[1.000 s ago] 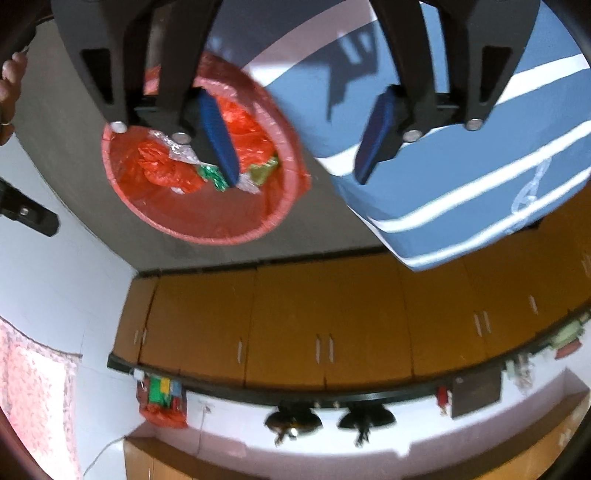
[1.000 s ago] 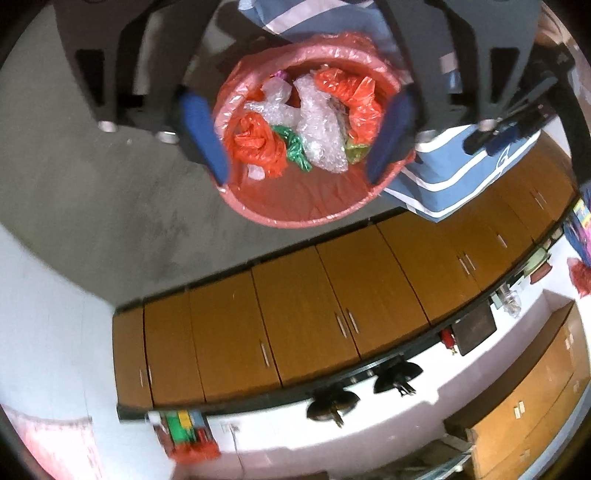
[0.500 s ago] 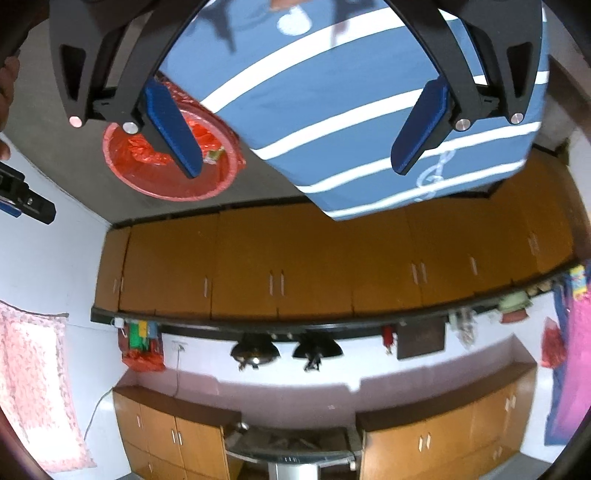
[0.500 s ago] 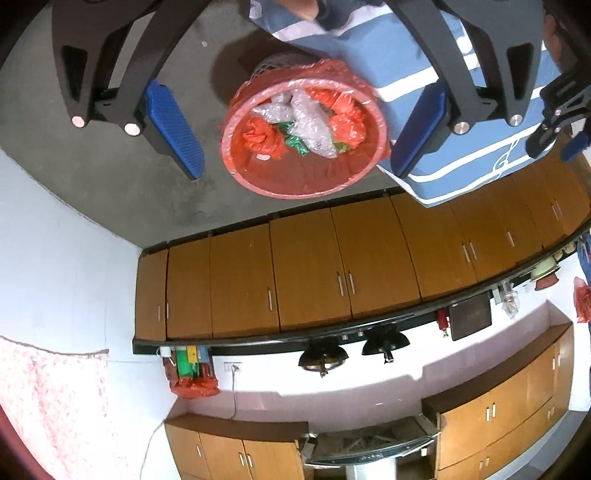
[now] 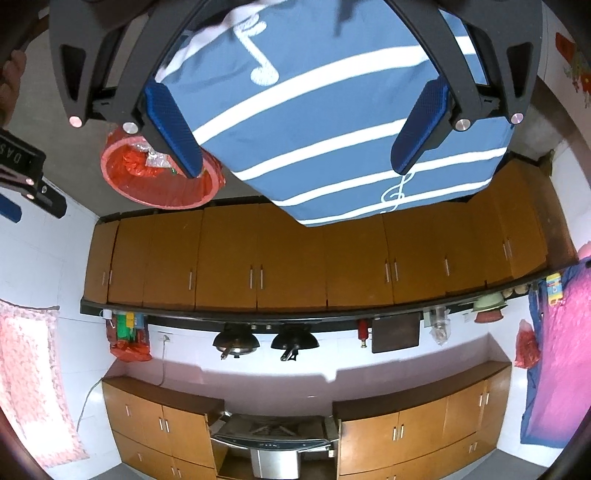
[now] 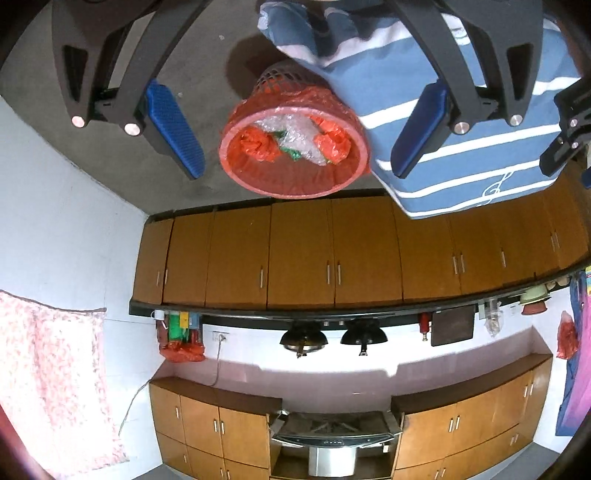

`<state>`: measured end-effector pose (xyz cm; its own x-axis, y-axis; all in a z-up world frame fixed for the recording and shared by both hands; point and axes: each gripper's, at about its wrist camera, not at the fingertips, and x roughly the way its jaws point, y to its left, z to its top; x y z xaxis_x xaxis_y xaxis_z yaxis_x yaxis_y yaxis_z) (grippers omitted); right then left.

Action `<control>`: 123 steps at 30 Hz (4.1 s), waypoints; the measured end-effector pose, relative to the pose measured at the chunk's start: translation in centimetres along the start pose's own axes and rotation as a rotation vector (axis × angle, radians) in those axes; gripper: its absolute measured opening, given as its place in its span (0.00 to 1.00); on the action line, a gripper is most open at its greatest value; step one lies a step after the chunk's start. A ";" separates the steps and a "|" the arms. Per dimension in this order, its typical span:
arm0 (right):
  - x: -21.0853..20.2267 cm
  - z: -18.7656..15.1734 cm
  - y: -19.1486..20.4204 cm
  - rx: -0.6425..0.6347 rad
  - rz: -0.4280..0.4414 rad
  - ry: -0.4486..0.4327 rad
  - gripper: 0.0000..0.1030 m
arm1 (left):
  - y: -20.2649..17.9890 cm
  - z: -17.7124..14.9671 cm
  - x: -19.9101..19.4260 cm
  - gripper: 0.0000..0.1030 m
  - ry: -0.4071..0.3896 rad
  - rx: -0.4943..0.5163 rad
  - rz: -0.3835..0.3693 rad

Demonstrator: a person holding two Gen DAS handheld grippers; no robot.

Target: Collect trash

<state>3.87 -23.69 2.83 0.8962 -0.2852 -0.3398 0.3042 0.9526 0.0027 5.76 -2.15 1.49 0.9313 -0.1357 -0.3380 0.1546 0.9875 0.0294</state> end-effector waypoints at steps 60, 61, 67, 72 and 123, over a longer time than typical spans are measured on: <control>-6.1 -3.4 1.8 -0.014 0.037 -0.013 0.96 | 1.8 -3.5 -5.5 0.98 -0.007 -0.041 0.000; -6.1 -3.4 1.7 -0.014 0.037 -0.012 0.96 | 1.8 -3.5 -5.4 0.98 -0.007 -0.041 0.001; -6.1 -3.4 1.7 -0.013 0.038 -0.012 0.96 | 1.8 -3.5 -5.5 0.98 -0.007 -0.041 0.001; -6.2 -3.5 1.8 -0.012 0.038 -0.011 0.96 | 1.8 -3.5 -5.4 0.98 -0.007 -0.040 0.000; -6.5 -3.4 1.9 -0.003 0.040 -0.006 0.96 | 1.6 -3.4 -5.5 0.98 -0.006 -0.041 0.000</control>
<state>-2.50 -19.65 1.85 0.9097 -0.2475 -0.3334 0.2669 0.9636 0.0130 -0.22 0.47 0.22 0.9334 -0.1360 -0.3321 0.1411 0.9900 -0.0088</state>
